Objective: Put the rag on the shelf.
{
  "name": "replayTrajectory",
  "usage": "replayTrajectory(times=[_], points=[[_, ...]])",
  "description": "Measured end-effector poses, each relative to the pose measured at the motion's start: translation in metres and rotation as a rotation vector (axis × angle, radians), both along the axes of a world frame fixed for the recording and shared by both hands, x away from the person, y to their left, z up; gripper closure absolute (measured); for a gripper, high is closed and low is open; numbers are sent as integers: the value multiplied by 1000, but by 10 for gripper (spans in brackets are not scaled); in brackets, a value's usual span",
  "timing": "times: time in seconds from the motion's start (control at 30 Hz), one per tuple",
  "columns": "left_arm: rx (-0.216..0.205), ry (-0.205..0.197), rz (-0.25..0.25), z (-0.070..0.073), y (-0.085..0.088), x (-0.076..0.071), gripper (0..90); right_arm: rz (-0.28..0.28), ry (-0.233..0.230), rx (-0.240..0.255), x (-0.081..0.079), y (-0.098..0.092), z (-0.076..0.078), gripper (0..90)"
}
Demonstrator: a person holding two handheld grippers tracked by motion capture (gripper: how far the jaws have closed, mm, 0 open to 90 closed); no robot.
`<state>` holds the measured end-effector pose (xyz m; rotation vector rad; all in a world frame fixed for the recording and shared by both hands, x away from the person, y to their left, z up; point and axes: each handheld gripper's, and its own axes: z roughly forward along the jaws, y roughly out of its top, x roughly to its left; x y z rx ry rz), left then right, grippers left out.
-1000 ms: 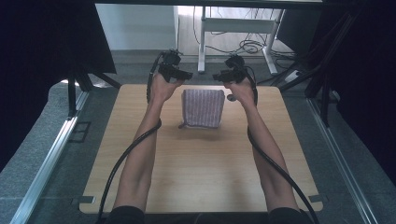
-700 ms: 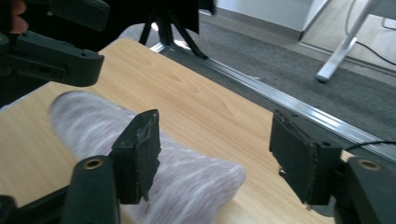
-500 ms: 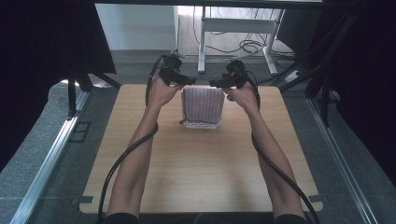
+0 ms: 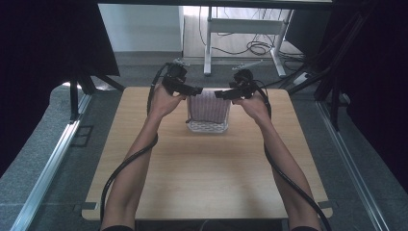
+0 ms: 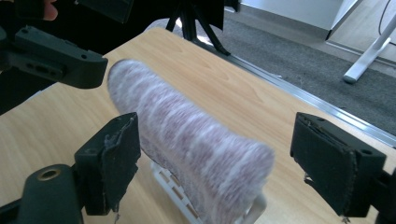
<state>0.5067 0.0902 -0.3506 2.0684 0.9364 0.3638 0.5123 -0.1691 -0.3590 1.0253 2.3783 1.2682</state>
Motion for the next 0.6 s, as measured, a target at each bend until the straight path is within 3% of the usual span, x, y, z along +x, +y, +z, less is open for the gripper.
replayTrajectory(times=[0.37,0.6], points=[[20,-36,-9,-13,14,-31,117,44,-17,-27,-32,-8,-4,129],[16,-40,-21,-27,22,-56,115,60,-22,-53,-55,-16,-20,64]])
